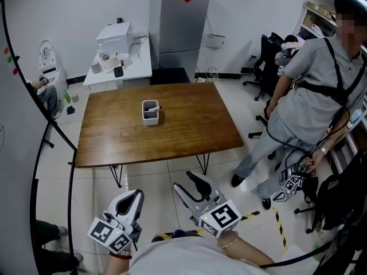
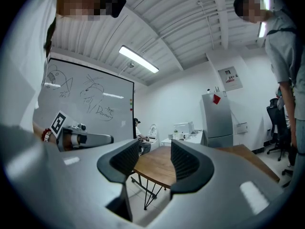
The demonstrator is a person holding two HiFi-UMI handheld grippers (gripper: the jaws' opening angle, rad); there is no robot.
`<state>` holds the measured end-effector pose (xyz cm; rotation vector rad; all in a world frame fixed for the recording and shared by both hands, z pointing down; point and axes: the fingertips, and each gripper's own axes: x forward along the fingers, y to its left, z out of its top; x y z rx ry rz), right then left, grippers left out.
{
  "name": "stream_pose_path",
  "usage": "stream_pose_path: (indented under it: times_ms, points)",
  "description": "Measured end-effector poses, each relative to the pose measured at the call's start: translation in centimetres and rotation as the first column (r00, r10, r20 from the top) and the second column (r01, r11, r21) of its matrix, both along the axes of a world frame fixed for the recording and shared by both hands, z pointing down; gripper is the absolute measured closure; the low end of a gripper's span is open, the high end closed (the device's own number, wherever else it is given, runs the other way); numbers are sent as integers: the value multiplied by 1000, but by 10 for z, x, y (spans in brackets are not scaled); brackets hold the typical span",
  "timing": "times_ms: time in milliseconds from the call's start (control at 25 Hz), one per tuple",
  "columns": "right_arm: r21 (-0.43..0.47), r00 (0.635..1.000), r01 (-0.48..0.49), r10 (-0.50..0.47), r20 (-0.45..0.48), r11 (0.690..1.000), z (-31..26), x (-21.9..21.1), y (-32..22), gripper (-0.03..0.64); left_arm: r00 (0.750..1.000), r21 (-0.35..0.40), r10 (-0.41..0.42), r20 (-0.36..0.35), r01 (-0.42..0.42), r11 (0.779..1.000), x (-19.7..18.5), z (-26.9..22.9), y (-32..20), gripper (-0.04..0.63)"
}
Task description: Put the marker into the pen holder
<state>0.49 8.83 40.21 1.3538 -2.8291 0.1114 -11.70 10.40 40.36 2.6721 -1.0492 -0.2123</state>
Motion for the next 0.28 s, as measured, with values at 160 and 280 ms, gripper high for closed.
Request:
stream_pose_path:
  times_ms: [160,280]
  points:
    - [2,1000,-2,2,-8,1000,-1,4,2,433,1000,-1,11,1,-11,1000,5,-2,0,600]
    - [3,1000,1,-1,-11,1000,-1,5,4,433,1000,0,10,4,-10,1000,8,-1,3,600]
